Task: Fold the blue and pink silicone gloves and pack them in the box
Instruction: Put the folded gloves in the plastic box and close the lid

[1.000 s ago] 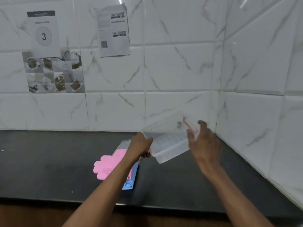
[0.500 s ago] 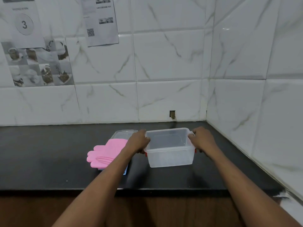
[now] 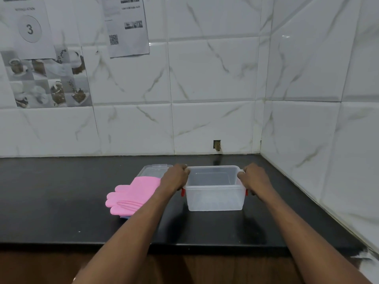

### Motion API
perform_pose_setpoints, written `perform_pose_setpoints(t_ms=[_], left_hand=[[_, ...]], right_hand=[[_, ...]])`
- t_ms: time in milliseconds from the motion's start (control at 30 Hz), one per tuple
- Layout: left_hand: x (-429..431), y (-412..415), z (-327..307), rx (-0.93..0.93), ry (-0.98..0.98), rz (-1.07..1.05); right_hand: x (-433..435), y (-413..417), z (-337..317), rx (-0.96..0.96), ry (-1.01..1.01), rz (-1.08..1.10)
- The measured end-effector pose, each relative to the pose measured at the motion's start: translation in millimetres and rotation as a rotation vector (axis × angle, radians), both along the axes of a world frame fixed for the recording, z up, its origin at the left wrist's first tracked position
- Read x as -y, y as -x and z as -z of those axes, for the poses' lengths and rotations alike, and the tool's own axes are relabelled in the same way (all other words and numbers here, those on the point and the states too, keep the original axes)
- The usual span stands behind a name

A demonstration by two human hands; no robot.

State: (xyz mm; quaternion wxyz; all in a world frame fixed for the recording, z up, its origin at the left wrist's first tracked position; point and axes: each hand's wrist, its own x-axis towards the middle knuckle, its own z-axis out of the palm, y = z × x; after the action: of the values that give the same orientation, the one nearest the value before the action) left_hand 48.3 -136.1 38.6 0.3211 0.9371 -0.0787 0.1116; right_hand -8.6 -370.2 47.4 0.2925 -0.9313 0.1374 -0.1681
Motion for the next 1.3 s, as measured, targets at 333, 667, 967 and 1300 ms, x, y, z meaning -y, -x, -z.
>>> perform_pose_setpoints(t_ms=[333, 667, 967, 1300], left_hand=[[-13, 34, -22, 0.194, -0.093, -0.233], [-80, 90, 19, -0.069, -0.501, -0.384], [-99, 89, 13, -0.104, -0.307, -0.482], [-141, 96, -32, 0.41, -0.449, -0.351]], right_hand=[[1, 4, -9, -0.011, 0.127, 0.052], [-125, 61, -12, 0.212, -0.254, -0.493], [-197, 32, 21, 0.05, -0.284, -0.576], [-215, 2, -2, 0.387, 0.566, -0.779]])
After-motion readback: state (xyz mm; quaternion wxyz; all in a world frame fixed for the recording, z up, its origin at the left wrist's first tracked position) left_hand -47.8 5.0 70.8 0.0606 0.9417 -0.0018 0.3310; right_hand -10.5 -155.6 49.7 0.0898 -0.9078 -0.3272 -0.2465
